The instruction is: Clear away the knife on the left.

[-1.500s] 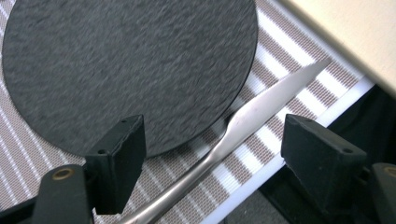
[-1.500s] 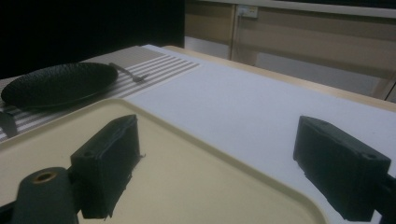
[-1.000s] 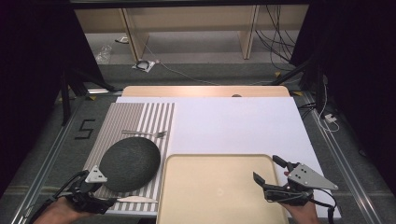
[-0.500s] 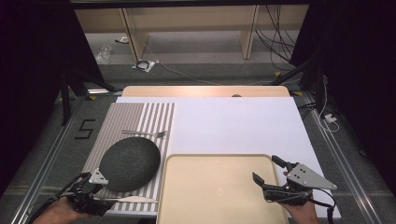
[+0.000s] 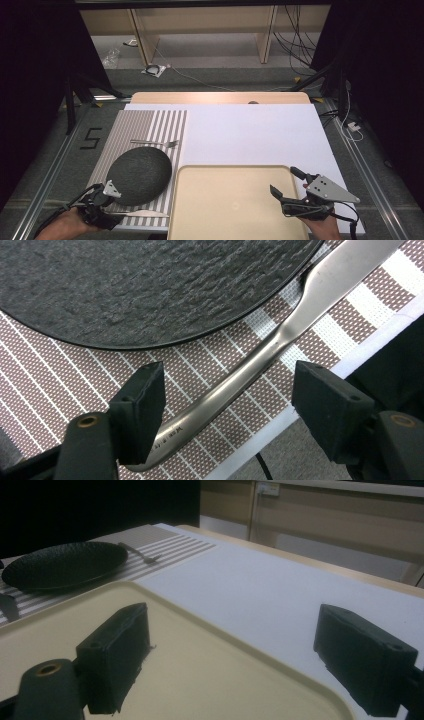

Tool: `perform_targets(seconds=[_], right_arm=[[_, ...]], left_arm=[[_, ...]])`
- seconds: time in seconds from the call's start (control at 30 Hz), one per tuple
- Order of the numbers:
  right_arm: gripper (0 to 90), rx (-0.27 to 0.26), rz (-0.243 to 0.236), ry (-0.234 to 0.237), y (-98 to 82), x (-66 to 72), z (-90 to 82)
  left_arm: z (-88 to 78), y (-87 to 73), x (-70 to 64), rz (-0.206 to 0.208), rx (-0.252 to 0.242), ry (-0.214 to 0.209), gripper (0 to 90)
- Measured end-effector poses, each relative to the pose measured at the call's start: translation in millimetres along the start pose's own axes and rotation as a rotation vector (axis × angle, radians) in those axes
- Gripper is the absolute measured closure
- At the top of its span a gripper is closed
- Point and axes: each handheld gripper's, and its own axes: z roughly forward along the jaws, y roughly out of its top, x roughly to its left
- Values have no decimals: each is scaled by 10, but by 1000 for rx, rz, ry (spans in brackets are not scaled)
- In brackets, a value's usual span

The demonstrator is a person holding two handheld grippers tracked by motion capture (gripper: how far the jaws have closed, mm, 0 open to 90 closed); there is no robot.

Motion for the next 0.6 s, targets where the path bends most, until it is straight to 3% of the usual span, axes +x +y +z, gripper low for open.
perform_targets(seconds=[0.37, 0.6], right_arm=[[156, 0, 2, 2, -1, 0, 4], [156, 0, 2, 3, -3, 4, 9]], left_arm=[[64, 29, 33, 32, 37, -23, 389], [57, 61, 9, 75, 65, -35, 464]])
